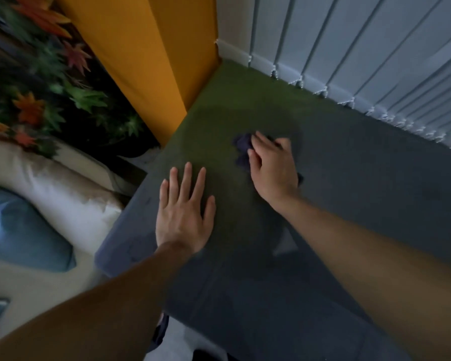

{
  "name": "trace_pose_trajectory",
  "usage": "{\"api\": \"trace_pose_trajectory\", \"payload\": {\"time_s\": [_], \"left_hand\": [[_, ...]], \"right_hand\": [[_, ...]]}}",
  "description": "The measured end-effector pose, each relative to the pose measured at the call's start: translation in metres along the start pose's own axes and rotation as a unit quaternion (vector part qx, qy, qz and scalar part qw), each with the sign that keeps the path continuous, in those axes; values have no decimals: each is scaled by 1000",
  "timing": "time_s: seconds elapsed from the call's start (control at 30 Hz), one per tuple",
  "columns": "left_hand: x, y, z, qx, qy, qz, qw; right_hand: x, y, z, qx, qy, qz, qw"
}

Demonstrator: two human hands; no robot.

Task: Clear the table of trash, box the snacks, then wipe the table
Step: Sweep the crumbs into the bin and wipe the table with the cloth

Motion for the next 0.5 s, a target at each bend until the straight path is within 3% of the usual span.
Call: {"api": "trace_pose_trajectory", "payload": {"time_s": [0.1,0.17,0.23,0.37,0.43,0.5], "left_hand": [[0,-2,0,-4,5,1,1000],[0,-2,1,-4,7,0,1000],[0,-2,2,-5,5,-1,1000],[0,-3,2,-12,2,-3,1000],[0,-3,2,-11,-5,0,1000],[0,-3,1,-7,-10,4,1000]], "right_hand": [[-8,5,6,-38,-20,-172,984],[3,-11,3,-39,-8,-242,969],[18,-46,5,-18,10,-199,980],[33,-107,14,44,27,52,997],[12,-106,21,27,33,41,998],[-12,-91,27,-32,-3,-101,994]]}}
Point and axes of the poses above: each hand's wrist, its own y-axis away from the middle knuckle, its own z-axis out of the palm, x = y × z, the point moved 3 cm from there along -y, towards the middle knuckle, and after that the axes turned 5 degrees about -z, right-handed, at the moved point
